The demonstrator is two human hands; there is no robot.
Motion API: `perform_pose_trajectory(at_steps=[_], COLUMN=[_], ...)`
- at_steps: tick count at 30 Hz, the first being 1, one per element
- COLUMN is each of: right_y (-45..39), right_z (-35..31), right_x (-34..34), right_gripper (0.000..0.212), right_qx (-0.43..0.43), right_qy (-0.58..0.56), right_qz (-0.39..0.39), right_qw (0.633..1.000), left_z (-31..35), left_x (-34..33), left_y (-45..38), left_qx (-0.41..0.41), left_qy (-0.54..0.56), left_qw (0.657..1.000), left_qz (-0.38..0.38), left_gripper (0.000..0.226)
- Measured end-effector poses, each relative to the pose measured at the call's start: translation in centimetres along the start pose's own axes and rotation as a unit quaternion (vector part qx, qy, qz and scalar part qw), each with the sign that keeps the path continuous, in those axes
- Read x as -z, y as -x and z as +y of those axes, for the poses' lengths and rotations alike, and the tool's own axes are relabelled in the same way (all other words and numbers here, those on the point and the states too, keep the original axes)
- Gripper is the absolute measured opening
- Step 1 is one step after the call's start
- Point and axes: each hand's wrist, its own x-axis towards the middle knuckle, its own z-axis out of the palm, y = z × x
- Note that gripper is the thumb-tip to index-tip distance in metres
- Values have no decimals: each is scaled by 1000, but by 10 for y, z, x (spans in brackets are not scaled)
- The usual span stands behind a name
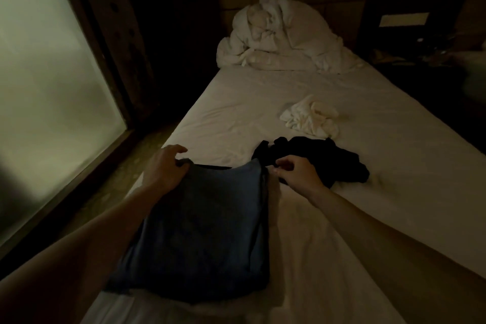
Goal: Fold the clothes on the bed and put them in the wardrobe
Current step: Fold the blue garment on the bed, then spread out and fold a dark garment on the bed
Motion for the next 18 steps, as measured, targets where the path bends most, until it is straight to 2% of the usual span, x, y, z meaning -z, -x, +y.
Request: perform_pose_trajectory(at_steps=[5, 11, 16, 18], right_y=[24, 39, 20, 8], right_z=[8, 28, 60, 76], right_x=[54, 121, 148, 149], right_gripper=[43, 50, 40, 52], right_qx=[22, 44, 20, 19], right_qy=[166, 346, 358, 330], right_qz=[32, 63, 48, 39], right_qw=[985, 935, 932, 943], left_z=[72, 154, 197, 209], left_x=[-21, -73, -129, -154], left_y=[21, 31, 14, 8], left_qx=[-88, -154, -196, -168], left_qy=[-28, 7, 9, 18], left_qw=[995, 988, 974, 972], left_qz=[-39, -18, -110, -164], left_gripper=[42, 39, 24, 38])
